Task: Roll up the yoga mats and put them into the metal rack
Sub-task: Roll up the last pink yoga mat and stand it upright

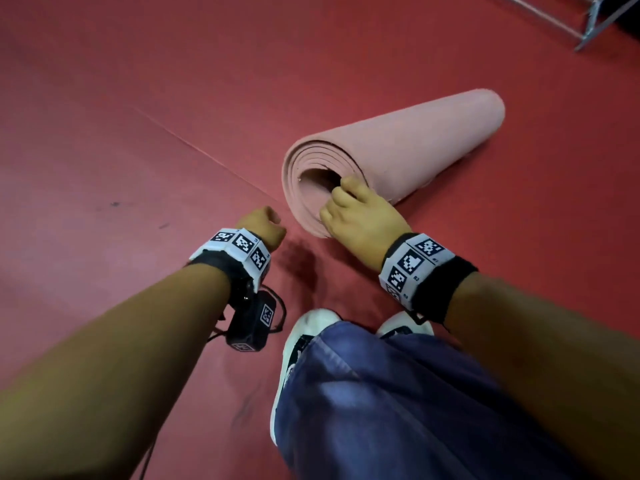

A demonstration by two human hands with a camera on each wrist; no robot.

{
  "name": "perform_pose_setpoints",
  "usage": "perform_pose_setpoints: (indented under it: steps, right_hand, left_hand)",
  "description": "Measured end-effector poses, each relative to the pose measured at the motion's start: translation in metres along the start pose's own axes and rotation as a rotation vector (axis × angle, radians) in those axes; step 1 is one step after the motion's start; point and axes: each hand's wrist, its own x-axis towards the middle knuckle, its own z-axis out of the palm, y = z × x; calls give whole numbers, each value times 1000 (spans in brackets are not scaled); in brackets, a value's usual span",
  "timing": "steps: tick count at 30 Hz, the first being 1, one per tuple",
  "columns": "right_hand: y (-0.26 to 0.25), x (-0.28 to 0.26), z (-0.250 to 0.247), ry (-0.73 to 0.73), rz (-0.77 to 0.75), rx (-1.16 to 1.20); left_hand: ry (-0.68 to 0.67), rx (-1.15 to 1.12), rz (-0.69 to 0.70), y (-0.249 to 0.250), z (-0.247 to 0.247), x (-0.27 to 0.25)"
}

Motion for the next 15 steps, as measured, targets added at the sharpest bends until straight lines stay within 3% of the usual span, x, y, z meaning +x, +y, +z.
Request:
perform_pose_setpoints:
  steps: [6,8,11,15]
  right_hand:
    - [-26,23,20,83,-100,35]
    - [-32,26,24,46,-117,27]
    - [-39,31,29,6,-137,-17]
    - [-50,33,39,58,-146,37]
  left_hand:
    - [-106,177,33,-38,37,31]
    - [-160,215,39,-48,47,40]
    - [-171,189,10,-58,61,50]
    - [-157,107,-73,-66,83,55]
